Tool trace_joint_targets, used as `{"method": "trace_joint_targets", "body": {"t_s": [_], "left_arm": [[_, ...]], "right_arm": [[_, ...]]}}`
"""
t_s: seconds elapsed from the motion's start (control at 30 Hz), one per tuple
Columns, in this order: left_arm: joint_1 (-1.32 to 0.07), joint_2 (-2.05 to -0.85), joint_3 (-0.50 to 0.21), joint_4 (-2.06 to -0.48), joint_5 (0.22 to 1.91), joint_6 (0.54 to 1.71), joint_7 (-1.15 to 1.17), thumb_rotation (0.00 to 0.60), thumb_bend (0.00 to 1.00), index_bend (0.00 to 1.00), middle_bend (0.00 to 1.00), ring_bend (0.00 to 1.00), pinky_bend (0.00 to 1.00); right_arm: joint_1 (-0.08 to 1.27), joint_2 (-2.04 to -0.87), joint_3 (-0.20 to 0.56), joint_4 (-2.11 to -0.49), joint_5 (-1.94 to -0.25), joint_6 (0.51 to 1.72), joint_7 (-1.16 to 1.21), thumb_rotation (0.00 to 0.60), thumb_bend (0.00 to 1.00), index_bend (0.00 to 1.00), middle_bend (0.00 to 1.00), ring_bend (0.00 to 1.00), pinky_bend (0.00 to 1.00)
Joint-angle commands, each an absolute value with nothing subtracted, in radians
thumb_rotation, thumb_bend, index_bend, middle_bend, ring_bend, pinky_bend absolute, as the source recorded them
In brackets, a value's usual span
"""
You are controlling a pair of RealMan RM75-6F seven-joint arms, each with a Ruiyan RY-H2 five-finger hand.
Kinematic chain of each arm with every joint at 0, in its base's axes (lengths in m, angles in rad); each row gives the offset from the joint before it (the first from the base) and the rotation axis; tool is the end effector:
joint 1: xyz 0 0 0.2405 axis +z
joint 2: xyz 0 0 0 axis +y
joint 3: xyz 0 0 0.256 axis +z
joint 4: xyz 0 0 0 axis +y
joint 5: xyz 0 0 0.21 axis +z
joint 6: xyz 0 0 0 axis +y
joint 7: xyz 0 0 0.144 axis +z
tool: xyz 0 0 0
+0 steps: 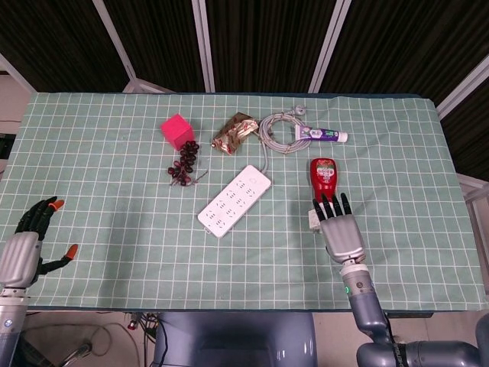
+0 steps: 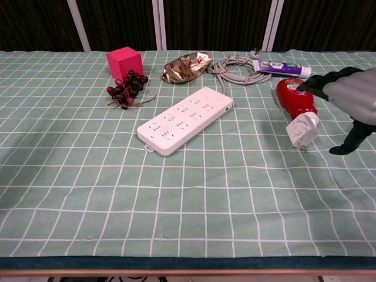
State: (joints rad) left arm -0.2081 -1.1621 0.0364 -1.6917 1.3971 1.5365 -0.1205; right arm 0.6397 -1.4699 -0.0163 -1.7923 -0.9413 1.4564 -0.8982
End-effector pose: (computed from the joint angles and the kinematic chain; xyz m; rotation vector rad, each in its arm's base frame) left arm -0.2872 0.1974 0.1386 -1.3092 -1.0855 -1.0897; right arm -0.1830 -0.2754 0.0295 1.6815 -0.6528 0.5644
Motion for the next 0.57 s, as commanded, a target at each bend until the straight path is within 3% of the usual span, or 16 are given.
{"method": "trace_joint_targets", "body": {"t_s": [0.03, 0.3, 0.57], "left_arm": [[-0.176, -1.160, 0.058, -1.654, 1.426, 1.569, -0.127, 0.600, 0.24, 0.12, 0.04, 0.00, 0.07], [-0.114, -1.151, 0.086, -1.562, 1.469, 1.631, -0.105, 0.600, 0.06, 0.00, 0.00, 0.00, 0.01], [-0.069, -1.149, 0.084, -1.499, 1.489, 1.676, -0.139, 0.600, 0.04, 0.00, 0.00, 0.00, 0.00]], "right_arm": [[0.549, -1.387, -0.095, -1.839, -1.073, 1.524, -0.758, 0.600, 0.23, 0.00, 0.00, 0.00, 0.00], [0.376, -1.245, -0.219, -1.810, -1.244, 1.625, -0.419, 0.600, 0.22, 0.00, 0.00, 0.00, 0.00], [0.252, -1.184, -0.268, -1.619, -1.380, 1.706, -0.124, 0.600, 0.19, 0.00, 0.00, 0.00, 0.00]]}}
